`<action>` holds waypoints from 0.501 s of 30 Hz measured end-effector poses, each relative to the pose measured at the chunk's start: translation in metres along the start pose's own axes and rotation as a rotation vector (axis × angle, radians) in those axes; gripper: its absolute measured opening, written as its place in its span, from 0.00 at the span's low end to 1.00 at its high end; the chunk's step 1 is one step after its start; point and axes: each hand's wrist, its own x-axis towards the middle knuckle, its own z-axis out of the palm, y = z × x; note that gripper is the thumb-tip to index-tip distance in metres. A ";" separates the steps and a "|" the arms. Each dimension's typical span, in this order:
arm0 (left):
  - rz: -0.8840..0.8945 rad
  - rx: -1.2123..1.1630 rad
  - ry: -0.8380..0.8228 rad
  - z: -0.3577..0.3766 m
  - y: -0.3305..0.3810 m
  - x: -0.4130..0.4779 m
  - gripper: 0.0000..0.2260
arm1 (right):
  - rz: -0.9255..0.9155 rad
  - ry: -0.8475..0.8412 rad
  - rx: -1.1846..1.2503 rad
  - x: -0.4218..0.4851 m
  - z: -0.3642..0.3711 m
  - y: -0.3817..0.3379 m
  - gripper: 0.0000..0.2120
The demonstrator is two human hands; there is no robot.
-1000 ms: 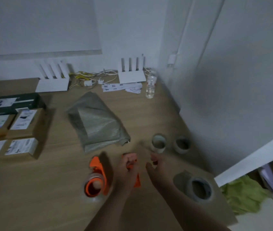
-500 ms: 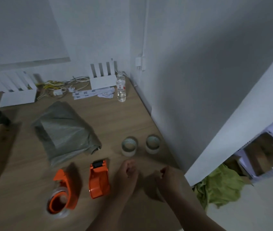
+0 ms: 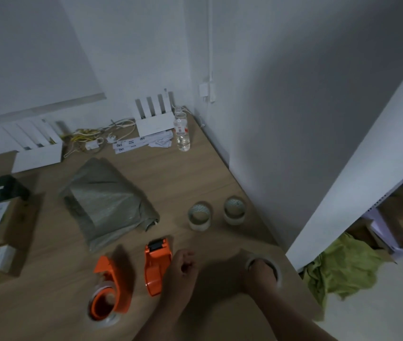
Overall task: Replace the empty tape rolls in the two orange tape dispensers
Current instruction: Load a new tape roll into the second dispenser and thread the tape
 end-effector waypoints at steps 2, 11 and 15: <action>-0.008 -0.009 -0.011 -0.004 -0.005 -0.001 0.12 | -0.017 -0.007 -0.022 -0.001 0.002 0.001 0.22; -0.015 -0.005 -0.031 -0.019 -0.013 -0.003 0.13 | -0.122 0.063 -0.034 -0.010 0.005 0.004 0.17; -0.005 -0.004 -0.042 -0.030 -0.012 0.001 0.12 | -0.200 0.142 -0.027 -0.016 0.008 0.004 0.11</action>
